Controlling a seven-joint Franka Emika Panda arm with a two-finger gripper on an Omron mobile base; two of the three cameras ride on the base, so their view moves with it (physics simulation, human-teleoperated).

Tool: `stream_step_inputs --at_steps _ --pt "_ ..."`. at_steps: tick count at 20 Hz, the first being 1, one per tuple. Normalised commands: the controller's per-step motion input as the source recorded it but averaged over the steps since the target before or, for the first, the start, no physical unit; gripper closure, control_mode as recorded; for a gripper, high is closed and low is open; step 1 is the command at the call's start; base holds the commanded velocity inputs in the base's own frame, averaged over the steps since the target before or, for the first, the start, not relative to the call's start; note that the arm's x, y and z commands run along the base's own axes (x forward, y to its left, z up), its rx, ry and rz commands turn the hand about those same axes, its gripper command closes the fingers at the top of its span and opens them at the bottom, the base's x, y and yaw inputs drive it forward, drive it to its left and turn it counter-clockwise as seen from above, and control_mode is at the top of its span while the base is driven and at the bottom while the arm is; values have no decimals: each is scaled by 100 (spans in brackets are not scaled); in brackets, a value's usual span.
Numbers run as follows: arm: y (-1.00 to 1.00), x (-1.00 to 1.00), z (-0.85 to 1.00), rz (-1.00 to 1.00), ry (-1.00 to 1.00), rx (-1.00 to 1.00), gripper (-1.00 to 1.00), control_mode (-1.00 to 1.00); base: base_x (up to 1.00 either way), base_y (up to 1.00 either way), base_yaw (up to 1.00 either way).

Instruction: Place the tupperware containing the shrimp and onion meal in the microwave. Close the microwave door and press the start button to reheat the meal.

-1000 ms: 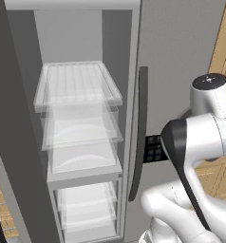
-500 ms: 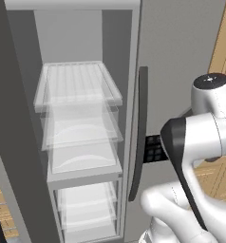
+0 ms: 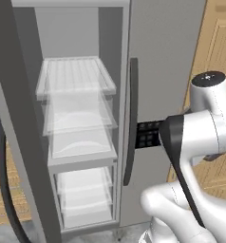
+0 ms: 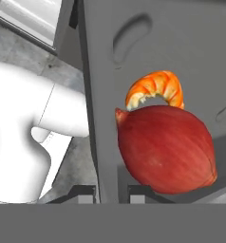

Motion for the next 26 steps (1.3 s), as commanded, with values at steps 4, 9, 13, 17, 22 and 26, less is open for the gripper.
stream_step_inputs --at_steps 4,9,13,17,22,26 --pt "0 0 0 0 0 0 100 100 -98 -4 -22" --pt "0 0 0 0 0 0 100 100 -59 -32 -46" --pt "0 0 0 0 0 0 100 100 -26 -54 -46" --pt "0 0 0 0 0 0 100 100 -4 -71 -43" --pt "0 0 0 0 0 0 100 100 5 -85 -35" --pt "0 0 0 0 0 0 100 100 6 -90 -18"
